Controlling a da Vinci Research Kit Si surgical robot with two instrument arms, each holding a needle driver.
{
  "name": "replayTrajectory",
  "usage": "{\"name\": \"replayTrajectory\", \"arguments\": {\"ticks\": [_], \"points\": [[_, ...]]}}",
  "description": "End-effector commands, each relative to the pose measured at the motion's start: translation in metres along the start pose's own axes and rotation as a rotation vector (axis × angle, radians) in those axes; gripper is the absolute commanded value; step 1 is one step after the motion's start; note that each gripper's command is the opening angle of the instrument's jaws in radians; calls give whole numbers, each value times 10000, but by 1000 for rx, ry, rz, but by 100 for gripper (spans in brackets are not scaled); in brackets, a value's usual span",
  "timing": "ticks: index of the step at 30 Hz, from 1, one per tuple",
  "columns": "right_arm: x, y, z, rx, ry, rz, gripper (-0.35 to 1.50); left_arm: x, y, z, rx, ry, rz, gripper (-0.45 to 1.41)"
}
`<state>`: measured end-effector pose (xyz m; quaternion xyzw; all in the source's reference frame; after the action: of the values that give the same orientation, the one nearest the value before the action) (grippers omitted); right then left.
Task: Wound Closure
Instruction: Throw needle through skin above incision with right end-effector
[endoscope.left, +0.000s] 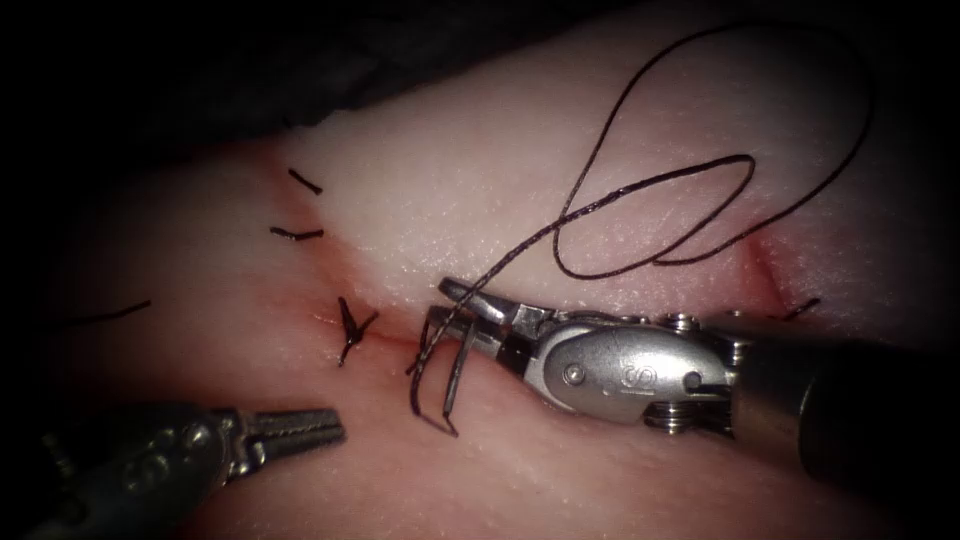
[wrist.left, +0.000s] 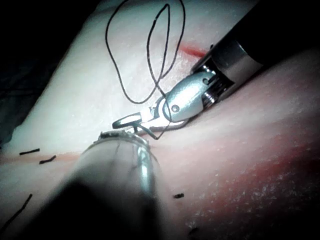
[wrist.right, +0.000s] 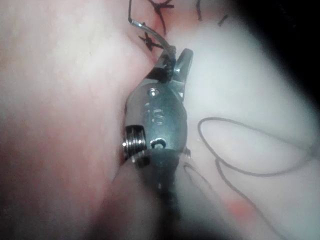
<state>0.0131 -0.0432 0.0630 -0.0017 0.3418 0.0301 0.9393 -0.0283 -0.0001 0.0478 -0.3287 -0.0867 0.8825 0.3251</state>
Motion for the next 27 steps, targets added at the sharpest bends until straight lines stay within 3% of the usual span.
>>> {"name": "replayTrajectory", "arguments": {"ticks": [1, 14, 27], "points": [[0, 4, 12, 5, -7, 6, -35, 7, -5, 6, 2, 4, 1, -45], [-24, -16, 16, 53, -85, 69, -35, 7, -5, 6, 3, 3, 7, -45], [-65, -54, 10, 106, -139, 65, -35, 7, -5, 6, 3, 3, 7, -45]]}}
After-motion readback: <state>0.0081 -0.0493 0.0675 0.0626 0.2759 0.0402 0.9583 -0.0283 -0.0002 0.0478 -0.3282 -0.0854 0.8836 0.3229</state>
